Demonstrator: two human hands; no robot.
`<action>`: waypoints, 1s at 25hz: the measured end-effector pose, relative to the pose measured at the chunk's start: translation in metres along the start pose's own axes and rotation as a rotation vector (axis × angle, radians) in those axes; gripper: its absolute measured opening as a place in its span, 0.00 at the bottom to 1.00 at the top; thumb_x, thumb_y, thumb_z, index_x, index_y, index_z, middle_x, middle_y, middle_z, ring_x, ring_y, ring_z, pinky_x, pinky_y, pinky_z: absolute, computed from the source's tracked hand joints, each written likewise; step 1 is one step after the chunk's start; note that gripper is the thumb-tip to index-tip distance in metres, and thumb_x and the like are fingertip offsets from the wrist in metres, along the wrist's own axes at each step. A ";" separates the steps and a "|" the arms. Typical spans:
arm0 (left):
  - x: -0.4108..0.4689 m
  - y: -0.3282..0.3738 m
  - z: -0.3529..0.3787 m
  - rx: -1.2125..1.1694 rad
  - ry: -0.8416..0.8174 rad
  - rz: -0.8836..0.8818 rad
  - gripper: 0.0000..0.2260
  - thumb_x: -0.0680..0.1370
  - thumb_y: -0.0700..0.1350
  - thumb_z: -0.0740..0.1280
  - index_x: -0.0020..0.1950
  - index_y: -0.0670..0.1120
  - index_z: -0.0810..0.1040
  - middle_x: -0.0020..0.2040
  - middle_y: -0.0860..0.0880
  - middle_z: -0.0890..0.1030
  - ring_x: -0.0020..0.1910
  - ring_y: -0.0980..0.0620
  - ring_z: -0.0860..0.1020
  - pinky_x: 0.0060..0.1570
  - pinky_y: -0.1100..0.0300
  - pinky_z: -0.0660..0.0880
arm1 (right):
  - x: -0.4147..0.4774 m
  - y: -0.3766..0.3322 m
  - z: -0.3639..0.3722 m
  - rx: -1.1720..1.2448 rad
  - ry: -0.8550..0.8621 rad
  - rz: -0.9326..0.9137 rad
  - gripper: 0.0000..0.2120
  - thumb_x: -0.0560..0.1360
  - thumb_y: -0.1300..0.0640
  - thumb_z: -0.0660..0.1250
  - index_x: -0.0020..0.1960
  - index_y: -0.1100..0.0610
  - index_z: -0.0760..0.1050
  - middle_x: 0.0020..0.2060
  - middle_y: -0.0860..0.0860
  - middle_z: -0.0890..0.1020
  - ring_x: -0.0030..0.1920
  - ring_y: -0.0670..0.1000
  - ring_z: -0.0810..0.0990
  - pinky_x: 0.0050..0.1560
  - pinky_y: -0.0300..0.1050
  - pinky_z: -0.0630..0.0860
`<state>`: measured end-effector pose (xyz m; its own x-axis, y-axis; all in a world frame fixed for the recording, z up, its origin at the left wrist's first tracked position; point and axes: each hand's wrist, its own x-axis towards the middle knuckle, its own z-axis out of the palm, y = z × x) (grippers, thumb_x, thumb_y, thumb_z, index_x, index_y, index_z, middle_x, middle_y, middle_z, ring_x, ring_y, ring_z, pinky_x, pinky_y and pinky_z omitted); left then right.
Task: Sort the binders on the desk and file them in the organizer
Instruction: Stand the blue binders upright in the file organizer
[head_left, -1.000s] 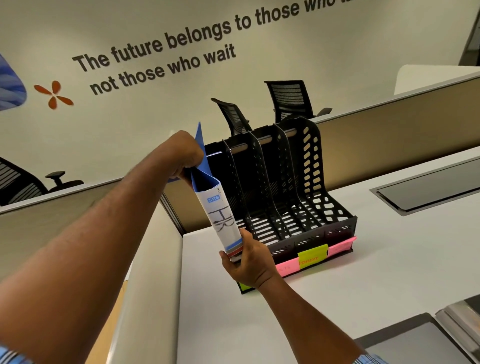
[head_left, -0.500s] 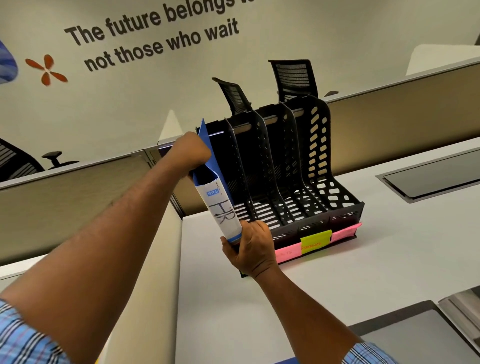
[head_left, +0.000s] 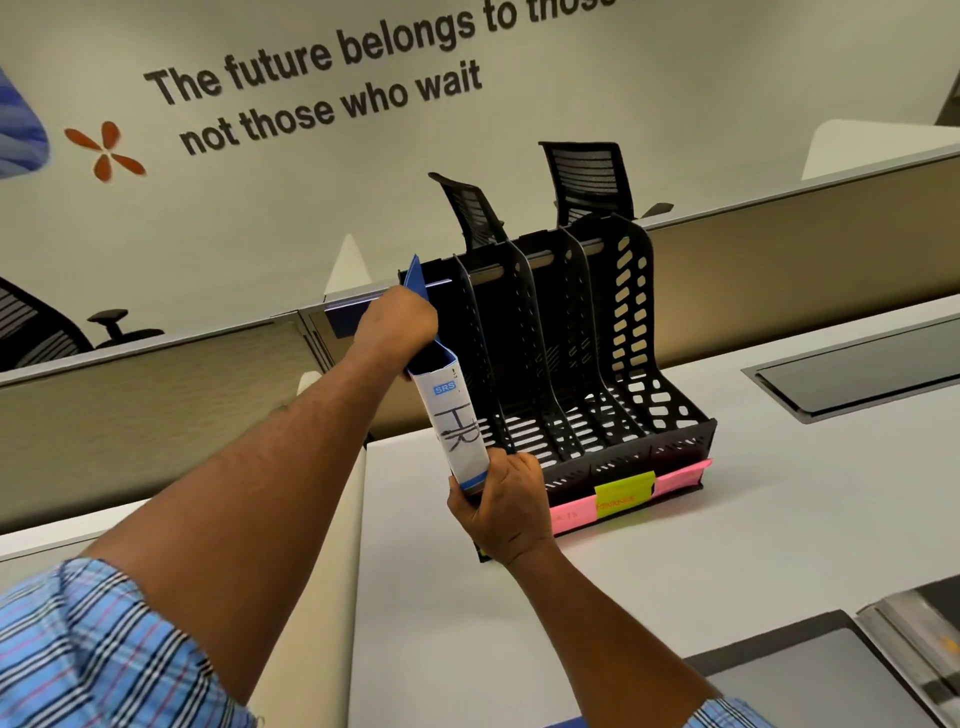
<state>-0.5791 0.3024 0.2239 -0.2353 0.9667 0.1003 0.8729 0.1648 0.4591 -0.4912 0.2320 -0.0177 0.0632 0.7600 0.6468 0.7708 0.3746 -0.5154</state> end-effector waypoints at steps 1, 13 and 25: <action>-0.001 -0.001 0.001 -0.050 0.033 -0.020 0.11 0.79 0.47 0.57 0.45 0.39 0.71 0.42 0.41 0.76 0.38 0.43 0.76 0.31 0.52 0.67 | -0.001 -0.002 -0.003 -0.004 -0.010 0.020 0.22 0.71 0.36 0.61 0.51 0.54 0.69 0.40 0.49 0.79 0.40 0.49 0.76 0.42 0.40 0.78; -0.101 -0.046 0.011 -0.424 0.144 0.119 0.28 0.81 0.58 0.51 0.75 0.41 0.58 0.69 0.43 0.70 0.65 0.50 0.70 0.60 0.59 0.73 | -0.022 -0.021 -0.055 0.055 -0.378 0.154 0.36 0.76 0.42 0.63 0.73 0.65 0.58 0.70 0.61 0.65 0.72 0.59 0.60 0.73 0.55 0.59; -0.247 -0.134 0.096 -0.066 -0.246 -0.060 0.19 0.82 0.48 0.56 0.67 0.36 0.68 0.68 0.38 0.72 0.67 0.41 0.70 0.64 0.54 0.66 | -0.116 -0.063 -0.117 -0.106 -0.648 0.260 0.28 0.78 0.48 0.62 0.72 0.60 0.61 0.71 0.57 0.64 0.71 0.57 0.63 0.71 0.49 0.59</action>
<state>-0.5968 0.0599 0.0530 -0.1673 0.9755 -0.1429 0.8290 0.2177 0.5152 -0.4727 0.0580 0.0051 -0.1114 0.9934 0.0278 0.8414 0.1092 -0.5293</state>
